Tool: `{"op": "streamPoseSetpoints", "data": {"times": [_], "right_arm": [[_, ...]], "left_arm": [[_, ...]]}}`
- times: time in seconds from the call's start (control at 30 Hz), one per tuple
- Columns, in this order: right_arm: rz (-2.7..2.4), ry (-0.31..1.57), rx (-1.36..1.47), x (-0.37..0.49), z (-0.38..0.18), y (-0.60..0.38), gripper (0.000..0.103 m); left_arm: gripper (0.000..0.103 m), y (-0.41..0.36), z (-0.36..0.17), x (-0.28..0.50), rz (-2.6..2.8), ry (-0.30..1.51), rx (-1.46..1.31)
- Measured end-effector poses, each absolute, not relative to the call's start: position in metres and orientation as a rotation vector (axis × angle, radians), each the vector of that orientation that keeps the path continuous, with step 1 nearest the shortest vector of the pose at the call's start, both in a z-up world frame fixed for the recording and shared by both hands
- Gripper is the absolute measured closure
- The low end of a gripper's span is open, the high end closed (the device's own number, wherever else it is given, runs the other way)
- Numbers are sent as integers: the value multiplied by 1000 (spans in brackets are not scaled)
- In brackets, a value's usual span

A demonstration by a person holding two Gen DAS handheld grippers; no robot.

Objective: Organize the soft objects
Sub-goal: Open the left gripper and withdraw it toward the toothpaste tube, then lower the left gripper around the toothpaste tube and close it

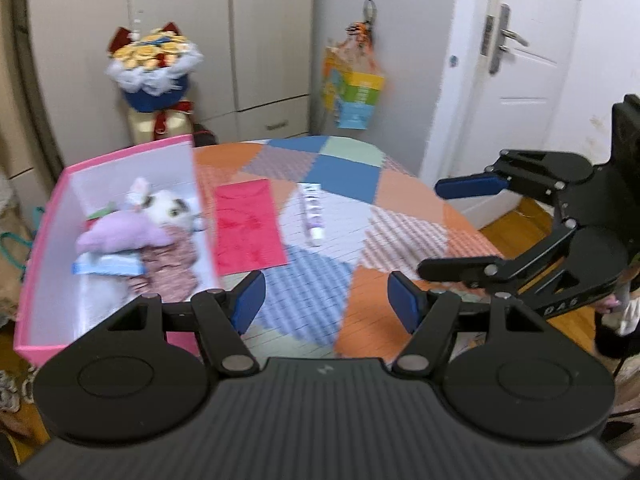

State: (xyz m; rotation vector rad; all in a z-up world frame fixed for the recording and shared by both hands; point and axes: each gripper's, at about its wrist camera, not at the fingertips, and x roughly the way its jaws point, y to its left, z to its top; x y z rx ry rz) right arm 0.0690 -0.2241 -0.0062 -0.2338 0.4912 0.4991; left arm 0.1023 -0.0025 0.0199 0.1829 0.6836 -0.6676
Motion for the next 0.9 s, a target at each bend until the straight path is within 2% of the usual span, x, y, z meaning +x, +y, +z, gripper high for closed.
{"op": "streamPoseSetpoints", "data": {"times": [0.4, 0.9], "right_arm": [[466, 544, -173, 102, -50, -249, 22], [427, 659, -124, 200, -105, -248, 22]], "left_arm": [[41, -62, -19, 154, -718, 710, 80], [61, -98, -85, 269, -571, 869, -63]]}}
